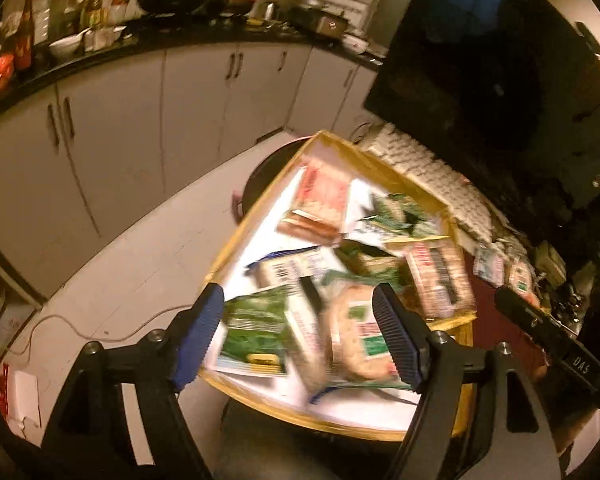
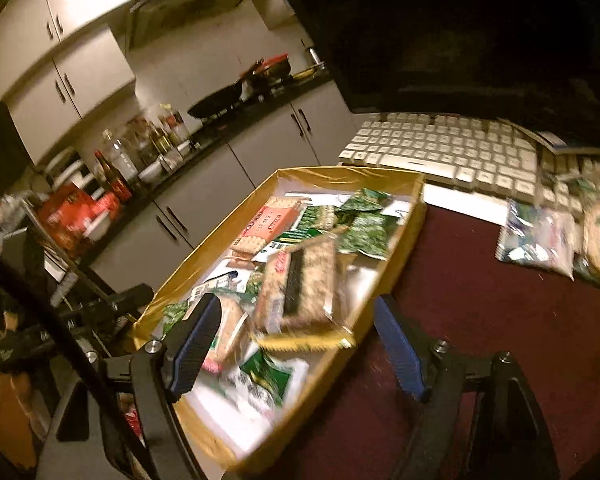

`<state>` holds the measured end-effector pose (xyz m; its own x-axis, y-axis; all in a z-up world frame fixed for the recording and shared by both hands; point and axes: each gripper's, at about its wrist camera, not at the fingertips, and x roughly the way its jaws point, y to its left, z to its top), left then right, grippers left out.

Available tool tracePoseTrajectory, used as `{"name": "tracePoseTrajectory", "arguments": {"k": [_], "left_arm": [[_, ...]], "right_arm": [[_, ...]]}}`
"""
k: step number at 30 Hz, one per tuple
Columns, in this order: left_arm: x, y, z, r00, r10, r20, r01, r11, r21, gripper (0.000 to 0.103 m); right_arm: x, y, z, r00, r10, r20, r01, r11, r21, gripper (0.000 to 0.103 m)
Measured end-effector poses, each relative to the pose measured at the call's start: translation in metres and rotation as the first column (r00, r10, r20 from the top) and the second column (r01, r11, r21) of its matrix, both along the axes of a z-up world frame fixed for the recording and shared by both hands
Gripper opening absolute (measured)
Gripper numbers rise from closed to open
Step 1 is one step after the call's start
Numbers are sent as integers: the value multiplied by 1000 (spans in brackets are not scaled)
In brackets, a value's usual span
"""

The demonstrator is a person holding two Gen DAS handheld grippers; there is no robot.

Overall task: Organize snacks
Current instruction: 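Open both grippers to drop the packets into the box, then move both grippers back to the remaining packets on the cloth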

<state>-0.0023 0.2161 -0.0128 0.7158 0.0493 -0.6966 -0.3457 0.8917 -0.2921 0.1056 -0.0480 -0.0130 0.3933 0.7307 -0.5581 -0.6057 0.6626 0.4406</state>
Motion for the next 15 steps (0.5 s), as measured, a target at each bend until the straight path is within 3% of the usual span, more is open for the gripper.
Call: {"name": "tracePoseTrajectory", "arguments": {"k": [5,9,15], "left_arm": [[3,-32,14,996,-75,56,76,997,-9,82],[17,-69,15,983,-181,28,182,983,-16,83],[34,-121,12,954,-299,-6,299,954,-11,83]], "right_arm": [[7,-55,-24,993,-101,-56,101,995,10,79],[13,-92,-41,977,-179,-114,182,983,18,79],[18,-128,-46,956,-259,-134,264,964,16,79]]}}
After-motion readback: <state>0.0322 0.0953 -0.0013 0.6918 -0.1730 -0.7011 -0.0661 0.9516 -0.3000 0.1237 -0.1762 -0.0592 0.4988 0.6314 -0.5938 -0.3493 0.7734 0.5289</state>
